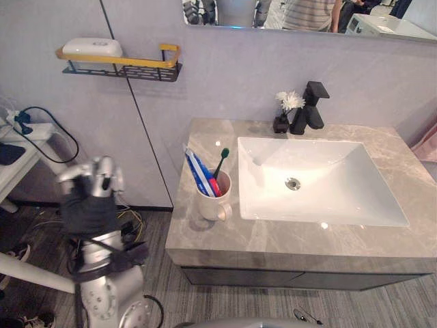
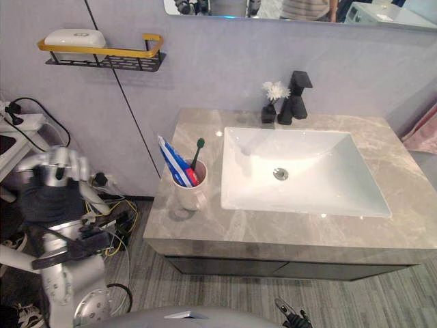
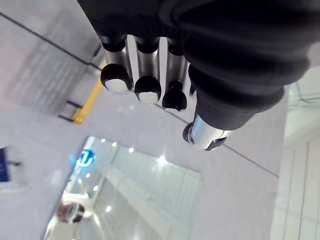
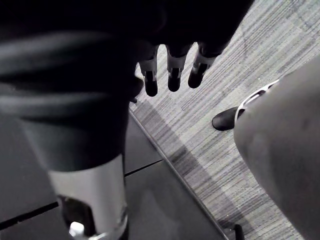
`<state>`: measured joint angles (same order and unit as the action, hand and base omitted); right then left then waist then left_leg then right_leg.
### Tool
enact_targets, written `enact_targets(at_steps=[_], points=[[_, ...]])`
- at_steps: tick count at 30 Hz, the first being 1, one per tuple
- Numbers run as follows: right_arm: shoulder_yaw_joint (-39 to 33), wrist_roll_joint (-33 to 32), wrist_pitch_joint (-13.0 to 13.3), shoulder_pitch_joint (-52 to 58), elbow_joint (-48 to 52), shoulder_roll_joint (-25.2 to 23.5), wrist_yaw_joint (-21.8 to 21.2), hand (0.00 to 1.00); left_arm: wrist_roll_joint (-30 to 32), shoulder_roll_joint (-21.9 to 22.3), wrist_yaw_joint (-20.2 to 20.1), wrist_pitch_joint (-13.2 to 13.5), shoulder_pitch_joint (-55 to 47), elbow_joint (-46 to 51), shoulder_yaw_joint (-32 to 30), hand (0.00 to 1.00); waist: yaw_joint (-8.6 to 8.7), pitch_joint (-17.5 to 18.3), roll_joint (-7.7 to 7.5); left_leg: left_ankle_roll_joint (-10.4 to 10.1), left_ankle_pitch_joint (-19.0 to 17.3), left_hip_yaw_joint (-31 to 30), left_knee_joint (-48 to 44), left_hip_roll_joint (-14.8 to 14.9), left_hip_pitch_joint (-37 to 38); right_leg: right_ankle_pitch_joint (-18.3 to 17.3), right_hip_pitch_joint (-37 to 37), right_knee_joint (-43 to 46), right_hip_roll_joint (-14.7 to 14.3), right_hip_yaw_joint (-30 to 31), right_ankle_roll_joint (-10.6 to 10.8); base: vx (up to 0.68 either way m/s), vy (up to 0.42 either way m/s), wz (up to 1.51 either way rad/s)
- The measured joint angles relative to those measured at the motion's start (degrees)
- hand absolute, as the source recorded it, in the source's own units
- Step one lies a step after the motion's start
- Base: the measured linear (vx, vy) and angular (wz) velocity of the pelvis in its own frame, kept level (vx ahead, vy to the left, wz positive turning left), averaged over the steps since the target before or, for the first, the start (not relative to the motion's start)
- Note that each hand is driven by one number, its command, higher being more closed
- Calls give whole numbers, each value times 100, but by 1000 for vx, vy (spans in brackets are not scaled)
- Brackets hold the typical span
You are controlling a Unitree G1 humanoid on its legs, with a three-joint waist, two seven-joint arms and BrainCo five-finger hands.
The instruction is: Organize washtable
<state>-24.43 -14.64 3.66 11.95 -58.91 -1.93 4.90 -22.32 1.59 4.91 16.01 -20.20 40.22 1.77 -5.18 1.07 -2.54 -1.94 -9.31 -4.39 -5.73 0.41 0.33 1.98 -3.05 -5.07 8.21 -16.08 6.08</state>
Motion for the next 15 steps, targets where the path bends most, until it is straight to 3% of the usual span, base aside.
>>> enact_targets(at_steps=[12, 15], points=[[208, -1, -5, -56, -34, 135, 46, 0, -125, -499, -503, -413, -21, -1659, 1632, 100, 15, -50, -6, 6, 4, -93, -138, -11, -169, 1, 92, 63, 3, -52, -5, -14, 2, 4], [235, 1, -5, -104, -40, 138, 89, 0, -115, -760, -625, -547, -20, -2117, 1863, 100, 125, -48, -2, 15, 39, -106, -86, -18, -163, 2, 103, 54, 5, -65, -7, 0, 0, 0]])
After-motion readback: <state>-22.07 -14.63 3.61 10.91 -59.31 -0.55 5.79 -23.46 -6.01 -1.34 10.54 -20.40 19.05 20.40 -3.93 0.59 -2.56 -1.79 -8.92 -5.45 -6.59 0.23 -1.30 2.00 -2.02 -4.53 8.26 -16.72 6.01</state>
